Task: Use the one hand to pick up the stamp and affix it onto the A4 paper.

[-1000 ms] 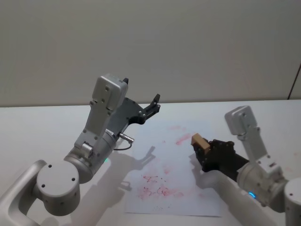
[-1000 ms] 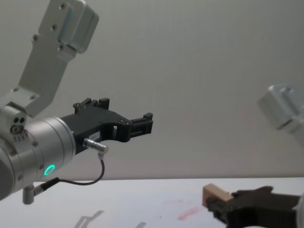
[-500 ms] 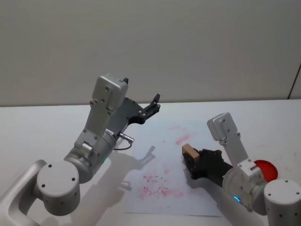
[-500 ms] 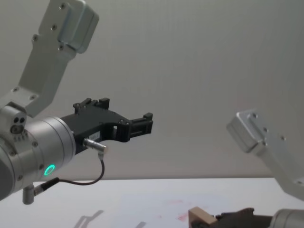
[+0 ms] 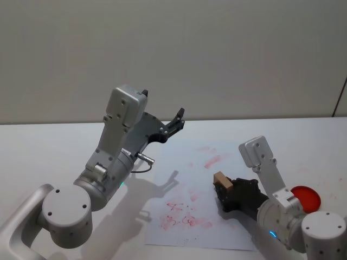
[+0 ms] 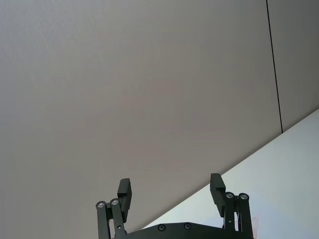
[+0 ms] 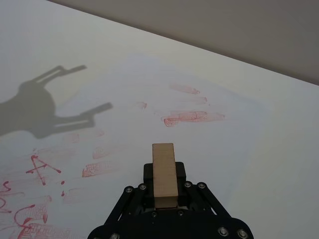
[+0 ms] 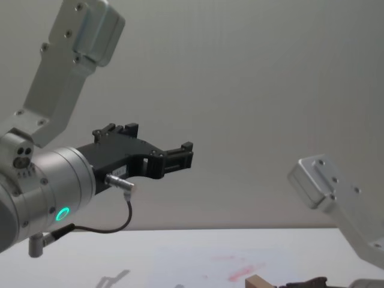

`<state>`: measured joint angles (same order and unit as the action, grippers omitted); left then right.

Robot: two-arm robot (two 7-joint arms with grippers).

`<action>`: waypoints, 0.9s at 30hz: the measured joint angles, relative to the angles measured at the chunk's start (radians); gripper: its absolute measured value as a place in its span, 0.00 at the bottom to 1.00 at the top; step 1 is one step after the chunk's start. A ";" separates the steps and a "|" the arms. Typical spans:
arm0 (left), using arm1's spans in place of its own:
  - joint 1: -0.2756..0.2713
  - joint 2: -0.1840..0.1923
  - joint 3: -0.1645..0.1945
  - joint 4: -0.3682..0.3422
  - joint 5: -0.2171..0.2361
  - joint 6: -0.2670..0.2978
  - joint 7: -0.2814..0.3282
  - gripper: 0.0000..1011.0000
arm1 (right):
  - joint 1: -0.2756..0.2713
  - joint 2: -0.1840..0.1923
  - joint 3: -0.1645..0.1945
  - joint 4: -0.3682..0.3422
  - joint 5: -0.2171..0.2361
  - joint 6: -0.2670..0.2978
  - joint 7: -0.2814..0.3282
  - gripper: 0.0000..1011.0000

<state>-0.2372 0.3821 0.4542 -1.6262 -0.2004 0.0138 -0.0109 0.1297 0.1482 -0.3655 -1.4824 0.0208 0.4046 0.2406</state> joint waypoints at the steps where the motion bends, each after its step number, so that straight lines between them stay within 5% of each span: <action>1: 0.000 0.000 0.000 0.000 0.000 0.000 0.000 0.99 | 0.000 0.000 0.000 0.000 0.000 0.000 0.000 0.21; 14: 0.000 0.000 0.000 0.000 0.000 0.000 0.000 0.99 | 0.010 -0.018 0.001 0.023 0.025 -0.026 -0.025 0.22; 27: 0.000 0.000 0.000 0.000 0.000 0.000 0.000 0.99 | 0.019 -0.037 0.025 -0.077 0.156 -0.043 -0.082 0.21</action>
<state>-0.2372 0.3821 0.4542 -1.6262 -0.2004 0.0139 -0.0109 0.1487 0.1115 -0.3405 -1.5592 0.1767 0.3617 0.1589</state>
